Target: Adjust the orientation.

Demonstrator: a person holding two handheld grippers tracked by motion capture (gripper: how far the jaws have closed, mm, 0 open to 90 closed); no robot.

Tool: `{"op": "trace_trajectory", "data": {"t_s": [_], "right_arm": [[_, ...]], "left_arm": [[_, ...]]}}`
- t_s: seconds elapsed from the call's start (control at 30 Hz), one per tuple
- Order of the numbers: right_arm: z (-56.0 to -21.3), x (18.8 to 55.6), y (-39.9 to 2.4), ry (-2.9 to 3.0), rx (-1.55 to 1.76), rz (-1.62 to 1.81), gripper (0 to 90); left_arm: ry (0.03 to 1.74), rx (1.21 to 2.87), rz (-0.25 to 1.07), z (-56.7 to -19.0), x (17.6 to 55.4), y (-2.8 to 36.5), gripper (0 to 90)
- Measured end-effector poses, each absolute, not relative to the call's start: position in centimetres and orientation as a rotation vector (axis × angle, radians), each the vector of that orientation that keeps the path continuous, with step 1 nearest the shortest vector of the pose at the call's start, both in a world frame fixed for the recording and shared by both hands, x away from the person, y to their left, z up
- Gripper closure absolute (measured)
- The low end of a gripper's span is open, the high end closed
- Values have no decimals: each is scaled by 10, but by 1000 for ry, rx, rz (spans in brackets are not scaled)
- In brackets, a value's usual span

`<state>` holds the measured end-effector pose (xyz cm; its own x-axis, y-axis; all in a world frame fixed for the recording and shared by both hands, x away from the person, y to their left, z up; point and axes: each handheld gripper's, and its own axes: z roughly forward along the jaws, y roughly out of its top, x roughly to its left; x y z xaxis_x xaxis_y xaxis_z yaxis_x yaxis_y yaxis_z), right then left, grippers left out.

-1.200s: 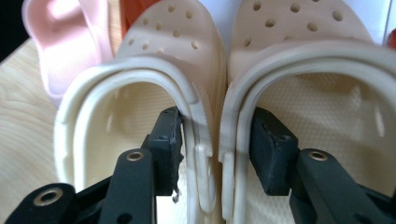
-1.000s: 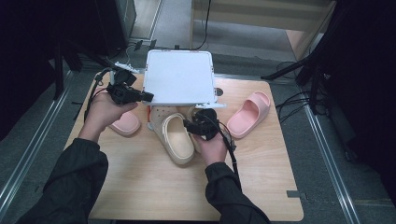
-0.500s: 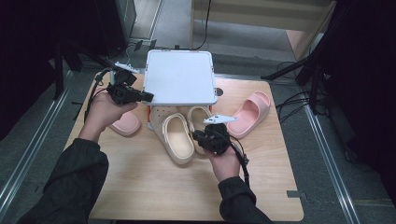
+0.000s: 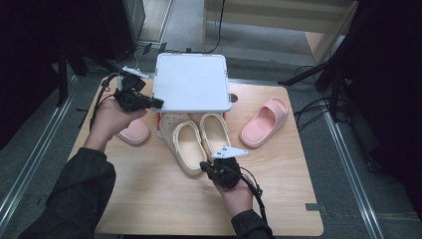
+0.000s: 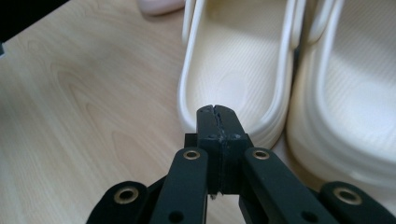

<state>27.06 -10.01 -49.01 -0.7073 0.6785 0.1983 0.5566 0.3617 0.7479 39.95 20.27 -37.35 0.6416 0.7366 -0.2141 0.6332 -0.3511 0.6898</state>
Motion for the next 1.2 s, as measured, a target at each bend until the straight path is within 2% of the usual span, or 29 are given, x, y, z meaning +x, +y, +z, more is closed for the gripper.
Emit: {"op": "trace_trajectory", "data": {"t_s": [0.5,0.87,1.2], "right_arm": [[-518,266,-90,2544,1079,1152,900],[-505,279,-72,2534,1046,1143,900],[-504,309,-42,2530,1071,1140,900]], "left_arm": [[1058,2087,169,-374,400,203,879],[1059,2084,162,-374,400,202,880],[1060,2084,162,-374,400,203,880]]}}
